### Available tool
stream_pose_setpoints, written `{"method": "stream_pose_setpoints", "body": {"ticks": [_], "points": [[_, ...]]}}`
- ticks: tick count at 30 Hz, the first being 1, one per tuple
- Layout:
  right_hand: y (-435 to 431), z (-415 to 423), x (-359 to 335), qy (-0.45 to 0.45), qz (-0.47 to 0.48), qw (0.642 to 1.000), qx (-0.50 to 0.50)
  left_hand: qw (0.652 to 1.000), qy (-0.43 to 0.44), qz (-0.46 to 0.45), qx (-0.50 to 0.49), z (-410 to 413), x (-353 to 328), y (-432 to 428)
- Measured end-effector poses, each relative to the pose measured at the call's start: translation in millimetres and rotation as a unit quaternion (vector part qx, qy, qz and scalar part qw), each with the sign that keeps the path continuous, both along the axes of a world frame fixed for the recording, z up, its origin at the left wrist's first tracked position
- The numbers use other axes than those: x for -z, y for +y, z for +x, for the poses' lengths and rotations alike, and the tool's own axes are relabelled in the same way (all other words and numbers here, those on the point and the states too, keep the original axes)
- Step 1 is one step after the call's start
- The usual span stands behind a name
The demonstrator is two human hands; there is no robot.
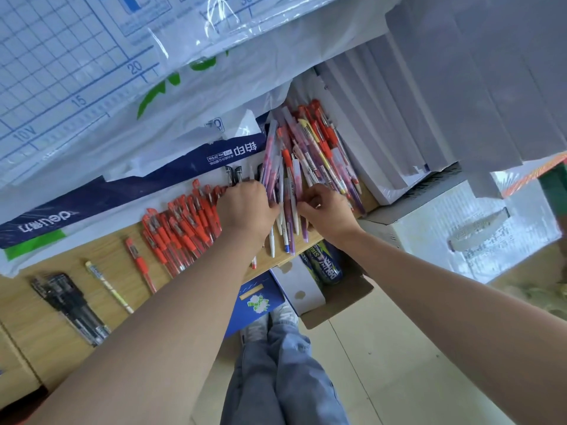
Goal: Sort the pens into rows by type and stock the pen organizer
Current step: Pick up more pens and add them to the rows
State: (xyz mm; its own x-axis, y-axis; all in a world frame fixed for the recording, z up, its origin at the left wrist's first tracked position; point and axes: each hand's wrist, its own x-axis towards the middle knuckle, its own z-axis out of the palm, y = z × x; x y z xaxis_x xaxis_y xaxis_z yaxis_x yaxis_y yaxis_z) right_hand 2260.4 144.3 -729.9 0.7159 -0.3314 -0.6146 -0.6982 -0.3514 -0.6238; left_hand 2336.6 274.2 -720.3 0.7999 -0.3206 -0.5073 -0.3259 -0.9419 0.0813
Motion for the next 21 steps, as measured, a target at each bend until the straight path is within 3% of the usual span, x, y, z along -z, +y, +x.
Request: {"method": "stream_pose_setpoints", "body": {"ticks": [6, 9, 12, 15, 18, 21], "points": [[0, 2, 0, 0.000, 0.015, 1.000, 0.025, 0.999, 0.013, -0.045, -0.019, -3, 7, 12], [3, 3, -1, 0.003, 0.038, 0.999, 0.038, 0.989, 0.076, -0.117, -0.048, -5, 9, 22], [7, 5, -2, 0.017, 0.082, 0.994, 0.068, 0.967, 0.154, -0.188, -0.071, -8, 10, 34], [14, 9, -7, 0.048, 0.148, 0.984, 0.088, 0.921, 0.250, -0.259, -0.150, -11, 4, 46], [28, 14, -12, 0.056, 0.198, 0.974, 0.095, 0.898, 0.300, -0.275, -0.166, -17, -1, 57], [42, 18, -12, 0.041, 0.228, 0.967, 0.105, 0.896, 0.307, -0.270, -0.173, -21, -6, 63]]}}
